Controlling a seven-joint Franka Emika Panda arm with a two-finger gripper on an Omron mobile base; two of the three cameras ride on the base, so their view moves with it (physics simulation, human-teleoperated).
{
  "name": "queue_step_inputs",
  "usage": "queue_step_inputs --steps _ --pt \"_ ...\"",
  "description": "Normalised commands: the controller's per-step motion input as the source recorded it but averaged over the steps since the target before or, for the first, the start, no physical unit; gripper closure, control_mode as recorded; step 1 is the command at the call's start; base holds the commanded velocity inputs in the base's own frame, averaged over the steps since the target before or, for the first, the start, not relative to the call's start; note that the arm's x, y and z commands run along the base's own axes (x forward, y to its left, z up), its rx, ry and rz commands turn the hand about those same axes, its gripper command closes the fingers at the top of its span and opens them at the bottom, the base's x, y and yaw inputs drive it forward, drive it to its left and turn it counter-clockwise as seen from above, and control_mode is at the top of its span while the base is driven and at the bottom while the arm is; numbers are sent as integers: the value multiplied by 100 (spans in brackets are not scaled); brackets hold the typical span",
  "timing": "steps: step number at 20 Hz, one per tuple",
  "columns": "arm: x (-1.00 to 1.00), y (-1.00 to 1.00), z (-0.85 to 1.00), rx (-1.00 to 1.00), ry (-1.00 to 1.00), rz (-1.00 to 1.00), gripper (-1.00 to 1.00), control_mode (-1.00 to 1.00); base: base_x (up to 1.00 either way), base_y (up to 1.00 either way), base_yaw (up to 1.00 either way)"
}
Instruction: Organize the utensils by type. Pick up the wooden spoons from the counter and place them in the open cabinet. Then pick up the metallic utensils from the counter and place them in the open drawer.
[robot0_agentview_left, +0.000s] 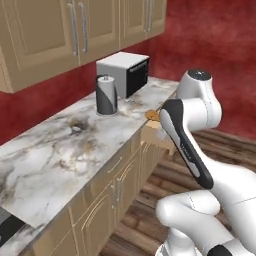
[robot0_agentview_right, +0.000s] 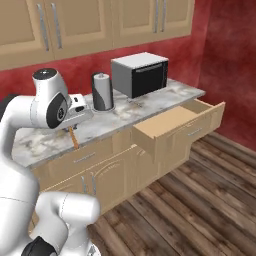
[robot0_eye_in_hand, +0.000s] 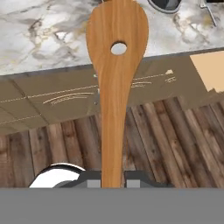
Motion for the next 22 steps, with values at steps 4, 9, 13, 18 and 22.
queue_step_inputs --steps 4,9,13,18,22 --pt "0 0 0 0 0 0 100 100 -88 74 19" --pt "0 0 0 0 0 0 100 100 -79 86 5" --pt "0 0 0 0 0 0 100 100 -53 96 0" --pt "0 0 0 0 0 0 100 100 -64 94 12" --pt "0 0 0 0 0 0 100 100 -64 63 56"
